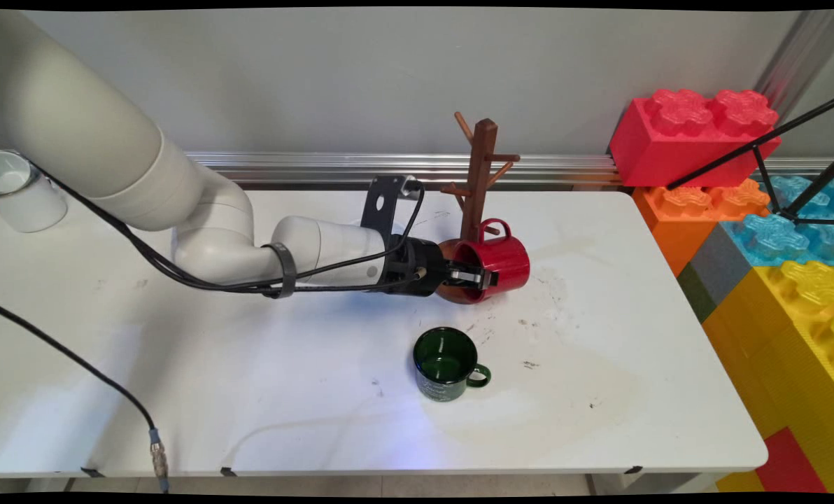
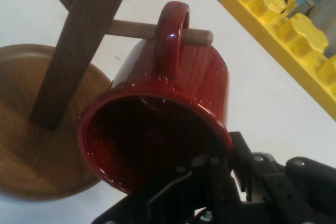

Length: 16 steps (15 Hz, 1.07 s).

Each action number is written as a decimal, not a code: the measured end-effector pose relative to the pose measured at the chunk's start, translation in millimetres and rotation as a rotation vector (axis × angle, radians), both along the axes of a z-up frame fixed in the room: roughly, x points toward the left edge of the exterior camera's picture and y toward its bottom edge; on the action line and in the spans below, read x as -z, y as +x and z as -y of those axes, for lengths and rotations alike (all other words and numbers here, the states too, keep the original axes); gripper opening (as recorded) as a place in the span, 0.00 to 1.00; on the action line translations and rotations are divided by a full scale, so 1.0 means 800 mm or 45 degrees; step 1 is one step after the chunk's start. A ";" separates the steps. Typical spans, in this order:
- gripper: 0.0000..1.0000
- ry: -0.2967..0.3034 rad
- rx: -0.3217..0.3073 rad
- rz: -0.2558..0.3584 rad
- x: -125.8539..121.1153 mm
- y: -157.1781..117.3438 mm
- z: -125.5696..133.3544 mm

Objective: Place the picked object on the table

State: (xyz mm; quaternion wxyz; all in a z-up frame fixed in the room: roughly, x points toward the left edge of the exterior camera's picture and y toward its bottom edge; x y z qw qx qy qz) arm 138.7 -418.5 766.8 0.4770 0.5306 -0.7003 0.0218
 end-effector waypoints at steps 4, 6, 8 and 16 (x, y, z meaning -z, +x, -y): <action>0.00 0.019 0.017 -0.044 -0.011 -0.004 -0.006; 0.00 0.038 0.032 -0.071 -0.018 -0.007 -0.012; 0.00 0.060 0.051 -0.098 -0.025 -0.009 -0.021; 0.00 0.094 0.117 -0.172 -0.060 -0.025 -0.042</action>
